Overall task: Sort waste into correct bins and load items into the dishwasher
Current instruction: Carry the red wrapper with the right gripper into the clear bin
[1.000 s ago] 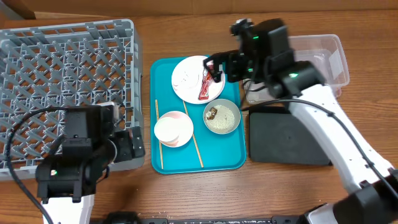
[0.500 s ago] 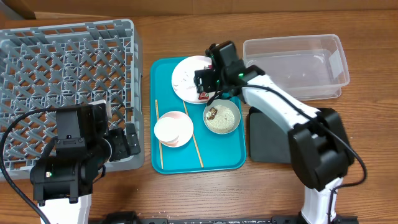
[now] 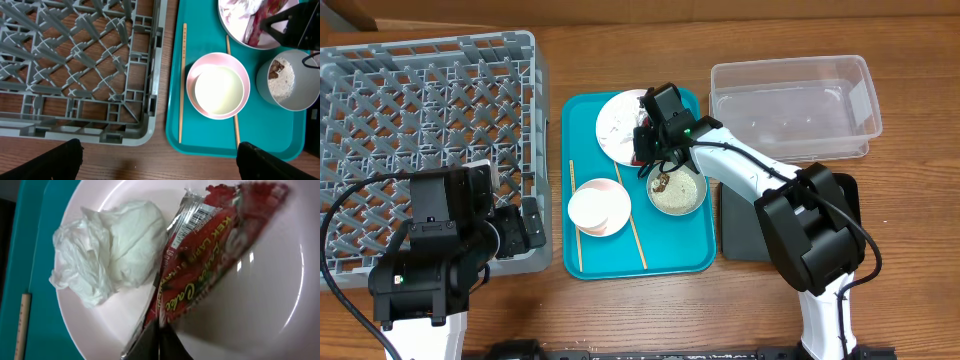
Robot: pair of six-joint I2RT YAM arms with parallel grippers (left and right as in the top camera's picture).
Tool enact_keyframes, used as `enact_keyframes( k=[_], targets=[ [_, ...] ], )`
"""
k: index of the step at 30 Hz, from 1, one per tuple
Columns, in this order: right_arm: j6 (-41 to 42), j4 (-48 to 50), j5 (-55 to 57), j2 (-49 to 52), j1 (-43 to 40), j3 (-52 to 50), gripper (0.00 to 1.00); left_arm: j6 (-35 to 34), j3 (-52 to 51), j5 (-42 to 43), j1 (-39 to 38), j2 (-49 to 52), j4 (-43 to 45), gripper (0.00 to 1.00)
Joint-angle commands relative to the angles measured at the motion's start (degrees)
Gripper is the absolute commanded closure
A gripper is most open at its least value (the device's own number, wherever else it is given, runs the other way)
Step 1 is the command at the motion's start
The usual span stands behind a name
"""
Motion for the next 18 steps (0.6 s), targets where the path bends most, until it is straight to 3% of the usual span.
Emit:
enact_keyframes(
  k=[1,12,18],
  targets=[
    [0.1,-1.8,0.9,-1.9,-0.2,2.4,0.96,0.1,1.3,0.2,0.3,0.0,0.0,0.00],
    [-0.3,-12.8,10.1,-20.1,-8.8,6.5,0.96,0.1,1.3,0.2,0.3,0.0,-0.2,0.00],
    [1.8,-21.0,10.9,-20.5,-18.7,5.1,0.94,0.1,1.3,0.2,0.3,0.0,0.4,0.00]
  ],
)
